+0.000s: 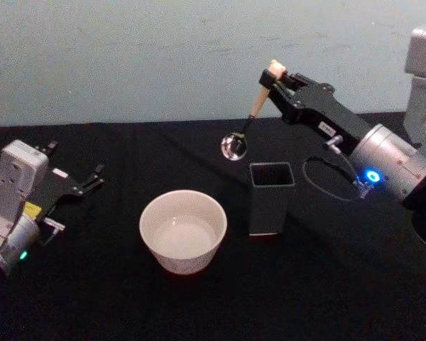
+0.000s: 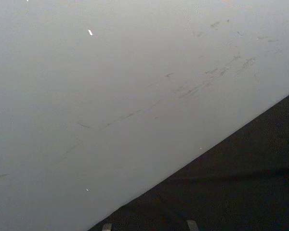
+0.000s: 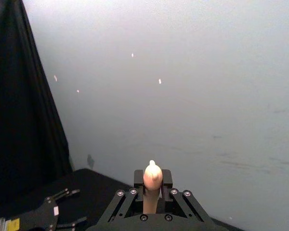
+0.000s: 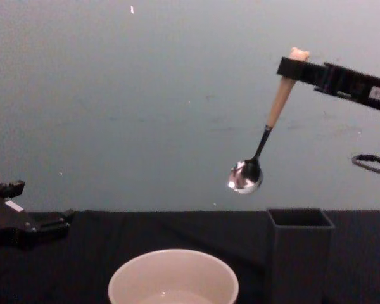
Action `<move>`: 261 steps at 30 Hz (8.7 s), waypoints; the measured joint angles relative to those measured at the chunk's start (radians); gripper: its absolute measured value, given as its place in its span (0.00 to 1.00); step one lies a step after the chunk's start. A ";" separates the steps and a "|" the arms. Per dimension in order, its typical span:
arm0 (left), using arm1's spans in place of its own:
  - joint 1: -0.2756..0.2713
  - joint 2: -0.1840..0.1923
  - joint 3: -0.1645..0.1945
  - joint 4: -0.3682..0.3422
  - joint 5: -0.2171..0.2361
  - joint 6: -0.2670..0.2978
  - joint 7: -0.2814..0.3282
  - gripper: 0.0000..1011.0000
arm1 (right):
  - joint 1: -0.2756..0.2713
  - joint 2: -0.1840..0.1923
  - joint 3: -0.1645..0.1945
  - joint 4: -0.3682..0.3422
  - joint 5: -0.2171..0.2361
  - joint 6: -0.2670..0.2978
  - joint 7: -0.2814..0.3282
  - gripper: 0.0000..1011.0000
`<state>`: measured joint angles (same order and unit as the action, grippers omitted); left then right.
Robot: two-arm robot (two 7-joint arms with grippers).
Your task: Pick up the stirring spoon with one hand, stir inside the cup, then place it back in its original position.
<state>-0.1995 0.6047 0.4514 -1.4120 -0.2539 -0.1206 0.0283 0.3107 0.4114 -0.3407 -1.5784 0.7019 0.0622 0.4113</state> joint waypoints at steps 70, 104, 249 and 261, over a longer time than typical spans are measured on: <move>0.000 0.000 0.000 0.000 0.000 0.000 0.000 0.99 | -0.113 0.051 -0.014 0.064 -0.043 0.065 -0.054 0.21; 0.000 0.000 0.000 0.000 0.000 0.000 0.000 0.99 | -0.108 0.044 -0.015 0.081 -0.055 0.076 -0.053 0.21; 0.000 0.000 0.000 0.000 0.000 0.000 0.000 0.99 | -0.173 -0.124 0.070 0.174 -0.489 -0.041 -0.515 0.99; 0.000 0.000 0.000 0.000 0.000 0.000 0.000 0.99 | -0.173 -0.124 0.069 0.173 -0.489 -0.042 -0.515 0.99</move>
<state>-0.1995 0.6047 0.4514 -1.4120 -0.2539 -0.1205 0.0283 0.1381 0.2878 -0.2712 -1.4059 0.2130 0.0200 -0.1035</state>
